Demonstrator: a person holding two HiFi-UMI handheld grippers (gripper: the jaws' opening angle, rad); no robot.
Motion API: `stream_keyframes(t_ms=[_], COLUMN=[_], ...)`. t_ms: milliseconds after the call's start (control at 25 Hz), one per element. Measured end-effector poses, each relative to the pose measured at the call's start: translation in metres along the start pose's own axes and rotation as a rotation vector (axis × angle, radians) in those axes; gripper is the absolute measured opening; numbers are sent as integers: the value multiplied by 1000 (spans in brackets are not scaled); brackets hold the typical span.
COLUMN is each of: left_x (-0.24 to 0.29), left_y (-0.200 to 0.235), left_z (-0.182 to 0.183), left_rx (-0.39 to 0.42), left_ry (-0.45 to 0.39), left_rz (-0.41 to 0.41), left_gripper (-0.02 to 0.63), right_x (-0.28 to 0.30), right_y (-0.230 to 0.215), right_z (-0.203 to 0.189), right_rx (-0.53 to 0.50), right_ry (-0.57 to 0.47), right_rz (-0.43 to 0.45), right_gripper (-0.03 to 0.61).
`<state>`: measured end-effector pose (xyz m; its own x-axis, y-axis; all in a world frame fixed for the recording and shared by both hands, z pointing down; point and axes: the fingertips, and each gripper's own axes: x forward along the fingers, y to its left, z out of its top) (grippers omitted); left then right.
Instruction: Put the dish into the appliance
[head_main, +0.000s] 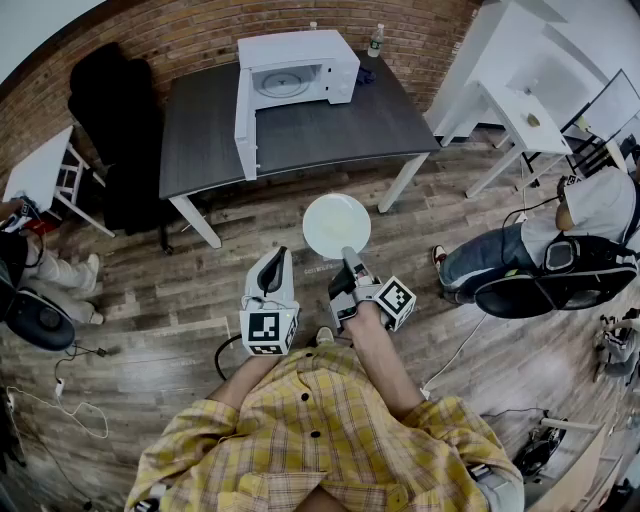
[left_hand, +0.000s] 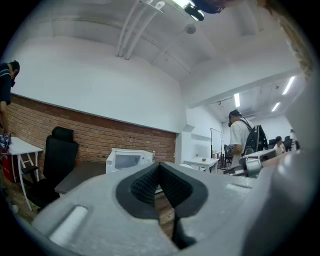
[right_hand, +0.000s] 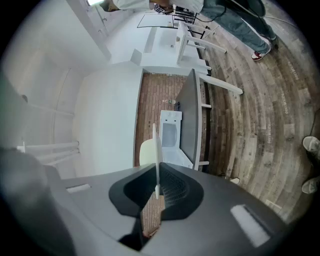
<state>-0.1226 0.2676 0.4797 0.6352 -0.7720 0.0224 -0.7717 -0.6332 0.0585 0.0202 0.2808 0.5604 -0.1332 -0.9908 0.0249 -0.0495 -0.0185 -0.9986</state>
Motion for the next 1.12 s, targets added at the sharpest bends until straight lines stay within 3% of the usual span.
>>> stream_keyframes(t_ms=[560, 1120], left_x=[1, 48], left_y=[-1, -17], left_z=[-6, -2], left_rx=[-5, 25], left_ry=[-1, 15], left_rz=[6, 59], left_gripper=[-3, -3], right_x=[0, 27], right_y=[-3, -15], right_z=[6, 52], right_rx=[-14, 12], right_ry=[-1, 54], right_rz=[9, -27], right_gripper=[18, 18])
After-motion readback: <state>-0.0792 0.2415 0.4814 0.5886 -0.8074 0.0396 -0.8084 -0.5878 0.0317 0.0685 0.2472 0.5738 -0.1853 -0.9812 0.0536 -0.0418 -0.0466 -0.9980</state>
